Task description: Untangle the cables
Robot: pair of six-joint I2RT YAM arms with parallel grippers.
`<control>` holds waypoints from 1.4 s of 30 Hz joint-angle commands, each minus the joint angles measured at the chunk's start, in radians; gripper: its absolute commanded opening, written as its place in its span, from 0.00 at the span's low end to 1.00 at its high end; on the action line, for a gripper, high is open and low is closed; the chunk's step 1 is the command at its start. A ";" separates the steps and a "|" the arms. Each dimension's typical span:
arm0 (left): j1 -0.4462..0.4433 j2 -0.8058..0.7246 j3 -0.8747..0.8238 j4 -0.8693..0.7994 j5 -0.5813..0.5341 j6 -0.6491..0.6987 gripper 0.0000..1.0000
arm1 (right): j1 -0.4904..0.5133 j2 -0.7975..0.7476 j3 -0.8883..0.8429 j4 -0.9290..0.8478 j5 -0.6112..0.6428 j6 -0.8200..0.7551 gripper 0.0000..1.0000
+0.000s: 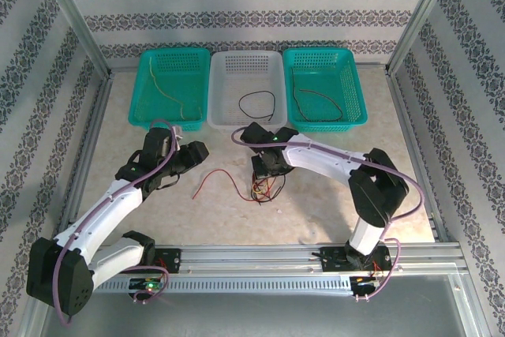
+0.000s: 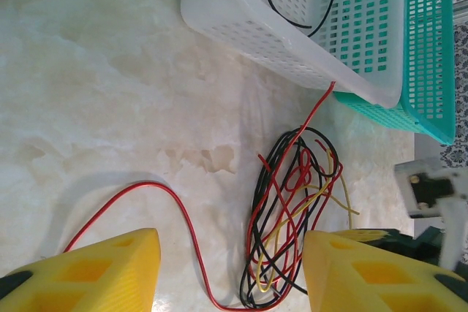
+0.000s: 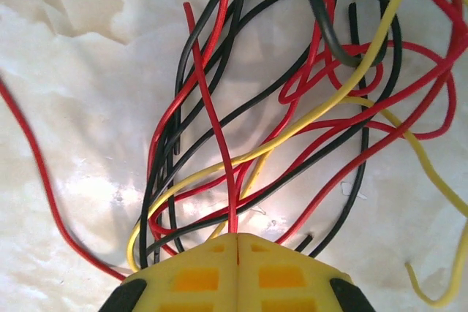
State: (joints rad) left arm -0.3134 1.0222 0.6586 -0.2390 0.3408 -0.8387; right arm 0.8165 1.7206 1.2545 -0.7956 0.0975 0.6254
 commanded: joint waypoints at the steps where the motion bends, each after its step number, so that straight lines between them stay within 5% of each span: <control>1: -0.008 -0.005 -0.006 0.011 0.014 0.024 0.54 | 0.012 -0.024 -0.013 -0.010 0.030 -0.005 0.00; 6: -0.008 -0.011 -0.007 0.008 0.018 0.025 0.54 | -0.012 0.032 -0.019 0.024 -0.019 -0.001 0.31; 9: -0.008 -0.015 -0.011 0.005 0.023 0.027 0.54 | -0.016 0.083 0.000 0.032 -0.037 -0.005 0.37; 12: -0.008 -0.011 -0.018 0.003 0.030 0.029 0.55 | -0.023 0.127 0.020 0.040 -0.040 -0.013 0.34; 23: -0.009 0.019 -0.001 0.016 0.043 0.037 0.55 | -0.031 0.131 0.054 0.005 -0.020 -0.035 0.00; 36: -0.077 0.072 0.053 0.300 0.195 0.087 0.68 | 0.018 -0.223 0.115 -0.044 0.095 -0.113 0.00; 42: -0.207 0.123 0.205 0.332 0.240 0.303 0.76 | 0.011 -0.362 0.205 -0.008 0.108 -0.166 0.00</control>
State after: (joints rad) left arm -0.4633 1.1400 0.7753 0.0048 0.5312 -0.6926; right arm 0.8272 1.4109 1.4082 -0.8043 0.1688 0.5087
